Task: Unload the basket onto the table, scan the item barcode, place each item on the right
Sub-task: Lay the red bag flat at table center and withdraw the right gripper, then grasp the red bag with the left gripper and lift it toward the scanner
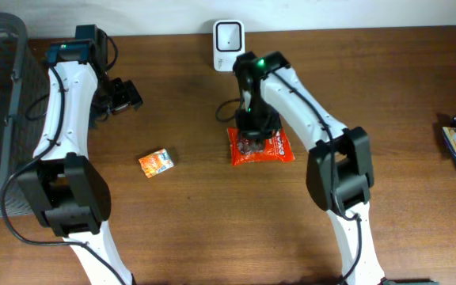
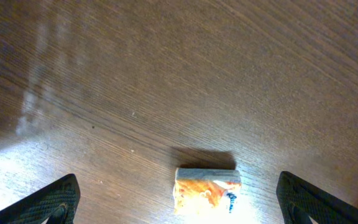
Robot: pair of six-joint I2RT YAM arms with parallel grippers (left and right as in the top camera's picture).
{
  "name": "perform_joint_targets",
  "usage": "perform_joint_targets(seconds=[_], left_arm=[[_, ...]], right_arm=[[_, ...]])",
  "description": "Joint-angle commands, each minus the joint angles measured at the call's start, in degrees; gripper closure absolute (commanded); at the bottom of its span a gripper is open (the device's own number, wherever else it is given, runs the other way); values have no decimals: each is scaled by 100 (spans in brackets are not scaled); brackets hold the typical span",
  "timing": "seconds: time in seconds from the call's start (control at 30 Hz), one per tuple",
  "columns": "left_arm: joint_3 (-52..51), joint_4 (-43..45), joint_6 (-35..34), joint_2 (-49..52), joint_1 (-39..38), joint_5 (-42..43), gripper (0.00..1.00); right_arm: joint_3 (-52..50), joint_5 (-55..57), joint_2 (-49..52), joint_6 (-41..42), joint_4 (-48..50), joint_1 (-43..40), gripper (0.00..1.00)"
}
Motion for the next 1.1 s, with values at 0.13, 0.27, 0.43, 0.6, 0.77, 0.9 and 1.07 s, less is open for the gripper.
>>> perform_joint_targets(seconds=[0.13, 0.27, 0.43, 0.6, 0.77, 0.9, 1.07], left_arm=[[46, -9, -52, 9, 20, 24, 1], [46, -9, -52, 9, 20, 24, 1], [46, -9, -52, 9, 20, 24, 1], [46, 302, -55, 9, 20, 723, 1], [-533, 44, 1005, 39, -1012, 2640, 0], [-2144, 1499, 1003, 52, -2269, 3300, 1], [-3261, 3611, 136, 72, -2817, 3731, 0]], right_arm=[[-181, 367, -229, 308, -190, 46, 86], [1611, 1322, -444, 94, -1541, -87, 1], [1733, 3213, -660, 94, -1523, -866, 1], [1733, 2756, -658, 118, -1473, -2736, 1], [1733, 1836, -660, 116, -1467, -3851, 1], [1733, 1834, -658, 116, -1469, -3967, 1], [1733, 1836, -658, 116, -1469, -3967, 1]])
